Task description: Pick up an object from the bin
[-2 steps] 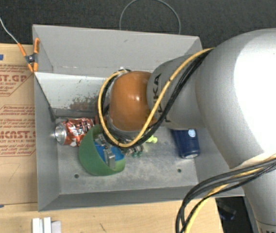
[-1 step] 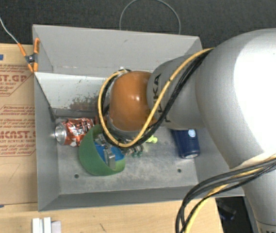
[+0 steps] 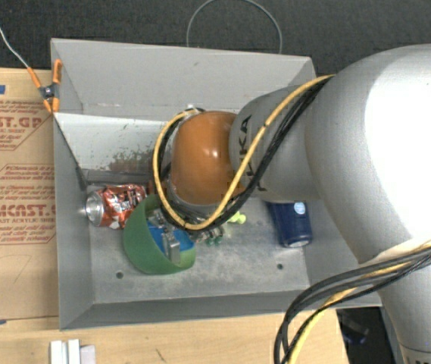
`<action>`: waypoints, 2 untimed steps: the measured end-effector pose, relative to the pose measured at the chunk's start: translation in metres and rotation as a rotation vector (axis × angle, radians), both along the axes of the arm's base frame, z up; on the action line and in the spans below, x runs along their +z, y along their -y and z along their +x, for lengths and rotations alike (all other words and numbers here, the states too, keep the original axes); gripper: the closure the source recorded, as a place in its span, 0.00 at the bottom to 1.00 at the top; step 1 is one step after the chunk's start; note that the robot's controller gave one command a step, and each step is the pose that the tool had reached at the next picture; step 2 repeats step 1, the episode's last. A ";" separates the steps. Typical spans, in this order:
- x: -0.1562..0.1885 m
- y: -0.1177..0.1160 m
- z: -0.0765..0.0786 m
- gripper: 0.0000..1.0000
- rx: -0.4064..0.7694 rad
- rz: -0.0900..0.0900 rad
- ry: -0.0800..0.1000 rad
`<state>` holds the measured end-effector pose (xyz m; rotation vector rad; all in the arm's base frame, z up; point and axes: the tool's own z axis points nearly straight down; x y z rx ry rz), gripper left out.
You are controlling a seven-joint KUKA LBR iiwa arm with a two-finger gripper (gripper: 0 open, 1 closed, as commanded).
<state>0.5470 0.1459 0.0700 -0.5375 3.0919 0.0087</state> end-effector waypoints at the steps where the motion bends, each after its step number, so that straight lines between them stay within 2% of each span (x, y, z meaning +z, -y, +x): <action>1: 0.000 0.000 0.000 1.00 0.000 0.000 0.000; 2: 0.000 0.000 0.000 1.00 0.000 0.000 0.000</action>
Offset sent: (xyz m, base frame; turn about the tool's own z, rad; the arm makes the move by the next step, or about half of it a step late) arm 0.0000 0.0000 0.0000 0.0000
